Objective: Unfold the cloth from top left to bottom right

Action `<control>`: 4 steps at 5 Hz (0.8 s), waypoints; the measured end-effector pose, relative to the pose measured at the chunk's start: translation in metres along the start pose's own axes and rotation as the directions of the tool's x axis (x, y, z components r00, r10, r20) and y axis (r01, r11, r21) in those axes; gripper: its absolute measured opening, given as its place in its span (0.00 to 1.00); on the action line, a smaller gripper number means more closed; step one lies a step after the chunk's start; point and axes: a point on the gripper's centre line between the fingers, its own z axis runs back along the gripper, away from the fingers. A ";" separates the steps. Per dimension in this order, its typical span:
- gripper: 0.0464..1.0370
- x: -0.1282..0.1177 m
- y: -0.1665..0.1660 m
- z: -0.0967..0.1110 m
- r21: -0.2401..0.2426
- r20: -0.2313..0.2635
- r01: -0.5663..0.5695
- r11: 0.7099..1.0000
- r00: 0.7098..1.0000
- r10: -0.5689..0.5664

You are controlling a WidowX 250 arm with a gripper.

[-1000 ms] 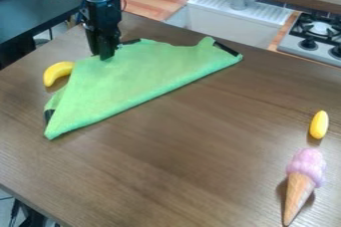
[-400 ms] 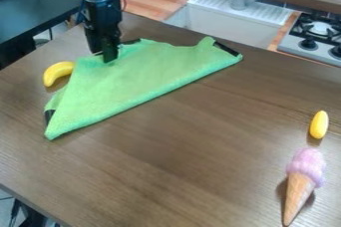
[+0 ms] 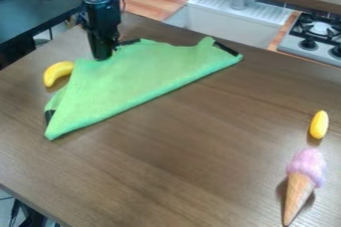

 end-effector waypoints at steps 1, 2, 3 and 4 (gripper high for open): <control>0.01 0.000 -0.001 0.000 -0.005 0.002 0.007 1.000 1.000 -0.007; 0.00 0.000 -0.002 0.000 -0.017 0.003 0.014 1.000 1.000 -0.014; 0.00 -0.002 -0.007 0.005 -0.046 0.021 0.027 0.999 0.999 -0.026; 0.00 -0.007 -0.026 0.031 0.008 0.065 0.085 0.996 0.994 -0.085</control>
